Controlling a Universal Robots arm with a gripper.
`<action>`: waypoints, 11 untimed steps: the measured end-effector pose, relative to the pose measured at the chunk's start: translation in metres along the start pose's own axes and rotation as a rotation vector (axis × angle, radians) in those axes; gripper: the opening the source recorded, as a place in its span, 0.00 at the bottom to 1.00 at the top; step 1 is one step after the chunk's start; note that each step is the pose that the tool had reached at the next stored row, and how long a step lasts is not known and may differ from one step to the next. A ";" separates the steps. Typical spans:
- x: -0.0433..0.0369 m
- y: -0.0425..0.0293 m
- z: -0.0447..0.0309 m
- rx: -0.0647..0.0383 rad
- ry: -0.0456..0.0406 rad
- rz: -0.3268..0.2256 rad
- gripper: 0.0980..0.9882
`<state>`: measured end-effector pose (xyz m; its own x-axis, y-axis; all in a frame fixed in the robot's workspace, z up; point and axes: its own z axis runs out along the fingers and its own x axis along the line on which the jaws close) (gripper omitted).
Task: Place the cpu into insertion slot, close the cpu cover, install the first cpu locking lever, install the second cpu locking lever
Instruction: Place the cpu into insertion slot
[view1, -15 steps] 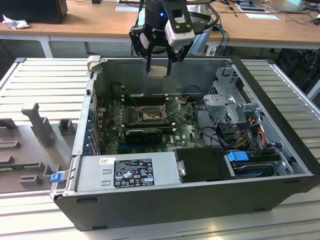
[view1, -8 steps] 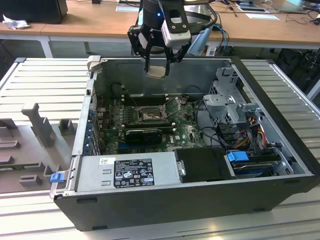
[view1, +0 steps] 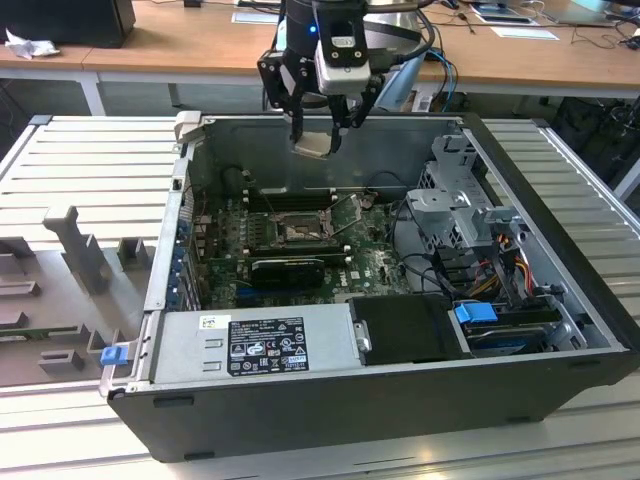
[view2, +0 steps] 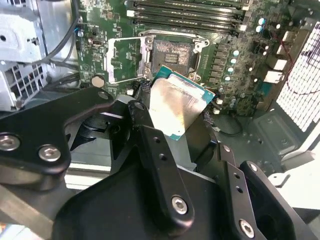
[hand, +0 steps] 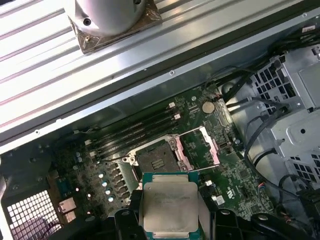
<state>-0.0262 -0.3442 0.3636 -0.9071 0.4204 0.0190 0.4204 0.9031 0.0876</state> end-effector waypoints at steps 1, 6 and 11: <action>0.0000 0.0000 0.0001 0.000 -0.0008 0.010 0.48; 0.0000 -0.0001 0.0005 -0.001 -0.0048 0.054 0.48; 0.0000 -0.0001 0.0008 -0.002 -0.0087 0.099 0.48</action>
<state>-0.0262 -0.3442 0.3628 -0.8609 0.5085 0.0190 0.5081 0.8569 0.0875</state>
